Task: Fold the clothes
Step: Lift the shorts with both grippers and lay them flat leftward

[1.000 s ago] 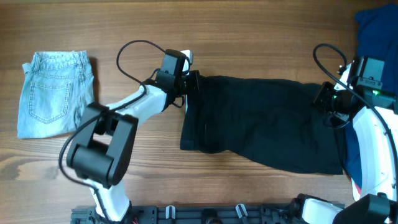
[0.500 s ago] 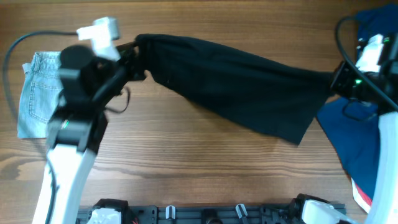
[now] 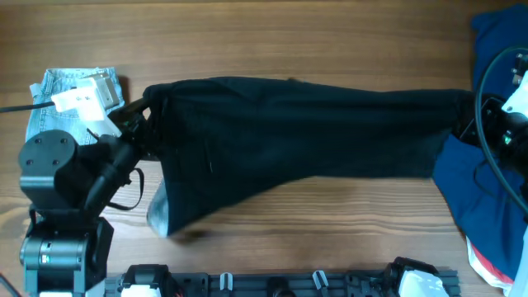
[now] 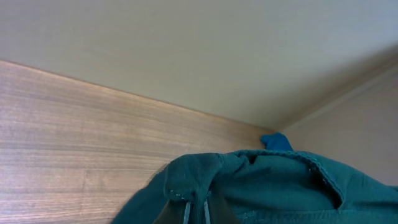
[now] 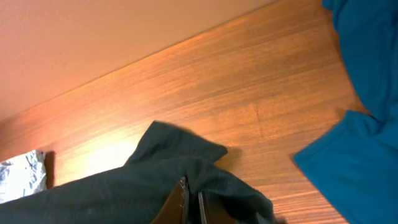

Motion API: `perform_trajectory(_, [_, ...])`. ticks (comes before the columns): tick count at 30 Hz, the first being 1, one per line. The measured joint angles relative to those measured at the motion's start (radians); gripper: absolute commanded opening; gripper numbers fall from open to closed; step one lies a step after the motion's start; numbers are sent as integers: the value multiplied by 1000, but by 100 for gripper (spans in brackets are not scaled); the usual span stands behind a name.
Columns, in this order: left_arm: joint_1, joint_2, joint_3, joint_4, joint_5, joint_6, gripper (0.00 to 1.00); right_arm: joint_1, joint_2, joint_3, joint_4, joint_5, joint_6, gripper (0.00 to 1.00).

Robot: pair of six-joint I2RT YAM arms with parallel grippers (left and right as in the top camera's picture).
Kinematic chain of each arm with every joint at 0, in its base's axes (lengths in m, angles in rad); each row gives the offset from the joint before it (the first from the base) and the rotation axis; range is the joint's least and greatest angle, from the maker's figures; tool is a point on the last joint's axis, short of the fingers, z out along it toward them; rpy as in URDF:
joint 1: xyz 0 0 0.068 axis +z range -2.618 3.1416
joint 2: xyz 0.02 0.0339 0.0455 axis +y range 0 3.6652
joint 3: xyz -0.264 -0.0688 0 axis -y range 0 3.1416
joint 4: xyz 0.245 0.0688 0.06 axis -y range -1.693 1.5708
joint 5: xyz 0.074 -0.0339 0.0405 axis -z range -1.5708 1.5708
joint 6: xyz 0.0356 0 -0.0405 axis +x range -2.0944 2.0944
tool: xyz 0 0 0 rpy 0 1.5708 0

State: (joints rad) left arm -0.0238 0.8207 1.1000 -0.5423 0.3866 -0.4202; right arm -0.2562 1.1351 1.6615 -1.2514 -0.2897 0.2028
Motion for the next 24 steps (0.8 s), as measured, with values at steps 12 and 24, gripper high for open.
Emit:
perform_trajectory(12, [-1,546,0,610,19,-14,4,43,425,-2,427,-133,-36,4])
perform_trajectory(24, [-1,847,522,659,49,-105,4,61,451,111,846,-122,182,4])
